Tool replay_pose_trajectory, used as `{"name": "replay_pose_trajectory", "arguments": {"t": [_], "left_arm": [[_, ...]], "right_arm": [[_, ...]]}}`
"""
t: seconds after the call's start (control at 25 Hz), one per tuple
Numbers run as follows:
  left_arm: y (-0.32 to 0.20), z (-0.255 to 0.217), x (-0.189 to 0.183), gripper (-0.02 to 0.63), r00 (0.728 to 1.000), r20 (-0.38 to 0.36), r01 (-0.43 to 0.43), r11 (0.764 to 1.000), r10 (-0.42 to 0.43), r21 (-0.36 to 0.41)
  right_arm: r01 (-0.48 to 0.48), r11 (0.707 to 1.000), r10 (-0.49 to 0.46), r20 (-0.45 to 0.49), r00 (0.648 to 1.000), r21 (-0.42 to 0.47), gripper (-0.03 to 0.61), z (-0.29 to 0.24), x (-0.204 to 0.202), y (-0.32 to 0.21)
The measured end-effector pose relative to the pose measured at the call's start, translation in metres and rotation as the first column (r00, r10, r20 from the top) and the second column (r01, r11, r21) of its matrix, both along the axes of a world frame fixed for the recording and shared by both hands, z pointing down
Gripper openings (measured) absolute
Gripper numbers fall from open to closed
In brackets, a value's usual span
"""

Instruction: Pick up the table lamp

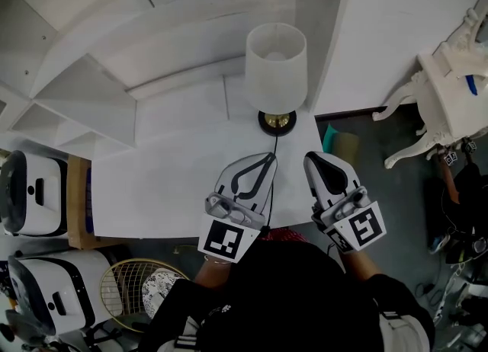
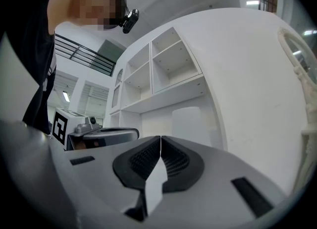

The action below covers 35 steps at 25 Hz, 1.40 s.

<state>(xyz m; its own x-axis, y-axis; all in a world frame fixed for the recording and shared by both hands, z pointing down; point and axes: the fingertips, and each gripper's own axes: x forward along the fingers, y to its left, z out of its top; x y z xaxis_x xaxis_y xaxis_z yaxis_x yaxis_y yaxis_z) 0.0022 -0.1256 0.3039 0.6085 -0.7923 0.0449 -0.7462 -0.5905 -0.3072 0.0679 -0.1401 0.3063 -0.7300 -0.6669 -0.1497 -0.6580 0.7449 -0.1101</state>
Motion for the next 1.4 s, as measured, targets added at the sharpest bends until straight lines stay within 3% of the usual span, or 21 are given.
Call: {"name": "replay_pose_trajectory", "arguments": {"t": [0.08, 0.2, 0.24, 0.44, 0.56, 0.76, 0.84, 1.08, 1.4], "left_arm": [[0.001, -0.002, 0.001, 0.012, 1.000, -0.022, 0.005, 1.000, -0.006, -0.001], [0.000, -0.013, 0.000, 0.012, 0.981, -0.189, 0.040, 0.999, -0.041, -0.009], [0.000, -0.014, -0.001, 0.012, 0.978, -0.203, 0.046, 0.999, -0.048, -0.011], [-0.002, -0.007, -0.005, 0.012, 0.984, -0.167, 0.052, 0.998, -0.057, -0.033], [-0.004, -0.005, -0.006, 0.012, 0.981, -0.187, 0.055, 0.998, -0.060, -0.033], [-0.011, 0.012, -0.001, 0.012, 1.000, -0.027, 0.009, 0.999, -0.010, -0.039], [-0.015, 0.013, 0.001, 0.012, 0.999, -0.051, -0.008, 0.999, 0.006, -0.042], [-0.026, 0.013, -0.005, 0.012, 0.973, -0.228, 0.022, 0.997, -0.038, -0.071], [-0.037, 0.022, -0.022, 0.014, 0.968, -0.240, 0.044, 0.994, -0.066, -0.095]], "right_arm": [[-0.003, 1.000, 0.003, 0.003, 1.000, -0.004, 0.017, 0.002, 0.002, 0.001], [0.004, 1.000, -0.003, 0.008, 1.000, -0.006, 0.017, 0.001, 0.003, 0.002], [0.011, 1.000, -0.011, 0.007, 1.000, -0.007, 0.017, 0.001, 0.002, 0.002], [0.035, 0.999, -0.035, -0.004, 0.999, 0.006, 0.017, 0.007, -0.003, -0.003], [0.046, 0.999, -0.045, -0.013, 0.999, 0.011, 0.017, 0.014, -0.007, -0.004], [0.066, 0.998, -0.066, -0.019, 0.998, 0.007, 0.017, 0.020, -0.016, -0.008], [0.073, 0.997, -0.073, -0.011, 0.997, -0.005, 0.017, 0.020, -0.022, -0.009], [0.056, 0.998, -0.056, -0.020, 0.998, 0.002, 0.017, 0.023, -0.023, -0.018], [0.040, 0.999, -0.040, -0.062, 0.997, 0.006, 0.018, 0.034, -0.036, -0.032]]}}
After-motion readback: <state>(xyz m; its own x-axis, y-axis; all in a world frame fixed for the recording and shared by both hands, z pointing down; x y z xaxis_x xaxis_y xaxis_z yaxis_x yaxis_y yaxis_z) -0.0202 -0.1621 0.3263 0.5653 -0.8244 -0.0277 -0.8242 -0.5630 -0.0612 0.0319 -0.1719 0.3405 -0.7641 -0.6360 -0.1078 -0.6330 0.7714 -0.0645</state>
